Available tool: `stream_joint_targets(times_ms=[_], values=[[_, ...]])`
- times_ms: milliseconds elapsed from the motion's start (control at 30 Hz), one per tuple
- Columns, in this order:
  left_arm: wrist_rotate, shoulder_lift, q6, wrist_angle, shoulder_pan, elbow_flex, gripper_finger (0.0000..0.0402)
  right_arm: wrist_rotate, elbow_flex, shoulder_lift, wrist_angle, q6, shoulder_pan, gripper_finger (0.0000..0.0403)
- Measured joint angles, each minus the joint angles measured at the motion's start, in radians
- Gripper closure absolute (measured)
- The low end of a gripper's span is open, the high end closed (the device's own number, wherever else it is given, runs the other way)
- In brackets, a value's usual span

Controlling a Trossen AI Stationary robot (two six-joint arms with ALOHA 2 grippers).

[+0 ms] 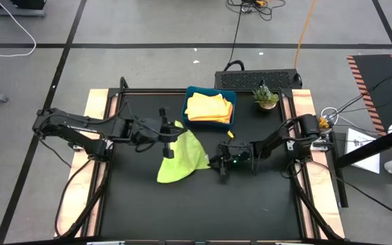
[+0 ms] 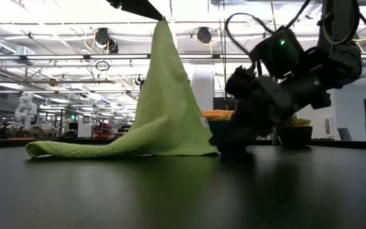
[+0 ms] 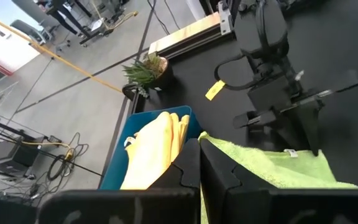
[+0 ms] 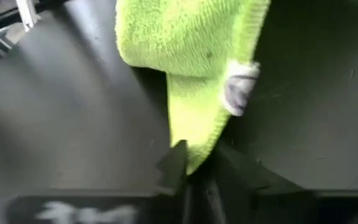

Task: Fold microfiber towels
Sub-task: Fold the green microfiber cloth

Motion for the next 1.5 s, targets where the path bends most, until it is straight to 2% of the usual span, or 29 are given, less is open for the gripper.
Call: stream_joint_targets(times_ms=[100,233,367,433,567,700,933,1033,1133,1267,1400,1500], values=[[-0.029,-0.02,0.002,-0.004,-0.014,0.0,0.0402,-0.02,-0.031,-0.066,0.001,-0.026,0.0,0.039],[-0.068,-0.057,-0.011,-0.051,-0.048,0.041,0.0402,-0.023,-0.08,-0.224,-0.035,-0.011,0.007,0.0395],[-0.138,-0.068,-0.038,-0.142,-0.113,0.114,0.0402,-0.063,-0.096,-0.447,-0.138,-0.003,0.04,0.0401],[-0.171,-0.068,-0.061,-0.178,-0.156,0.155,0.0402,-0.098,-0.096,-0.575,-0.192,-0.003,0.071,0.0401],[-0.249,-0.068,-0.128,-0.244,-0.254,0.214,0.0402,-0.101,-0.078,-0.823,-0.321,-0.049,0.153,0.0402],[-0.306,-0.068,-0.262,-0.277,-0.349,0.232,0.0402,-0.07,-0.051,-0.99,-0.451,-0.072,0.234,0.0402],[-0.308,-0.057,-0.542,-0.341,-0.456,0.232,0.0402,-0.074,-0.042,-1.076,-0.506,-0.03,0.312,0.0402],[-0.308,-0.053,-0.645,-0.441,-0.453,0.231,0.0402,-0.05,-0.042,-1.082,-0.602,0.006,0.299,0.0402],[-0.307,-0.047,-0.729,-0.506,-0.396,0.194,0.0402,0.009,-0.042,-1.078,-0.726,0.044,0.256,0.0403],[-0.201,-0.039,-0.752,-0.507,-0.294,0.086,0.0402,0.034,-0.043,-1.057,-0.815,0.089,0.182,0.0403],[0.0,-0.043,-0.611,-0.253,-0.214,-0.058,0.0401,0.0,-0.043,-1.038,-0.828,0.093,0.123,0.0403],[0.184,-0.026,-0.549,0.018,-0.17,-0.193,0.0395,-0.023,-0.043,-1.027,-0.828,0.095,0.103,0.0403]])
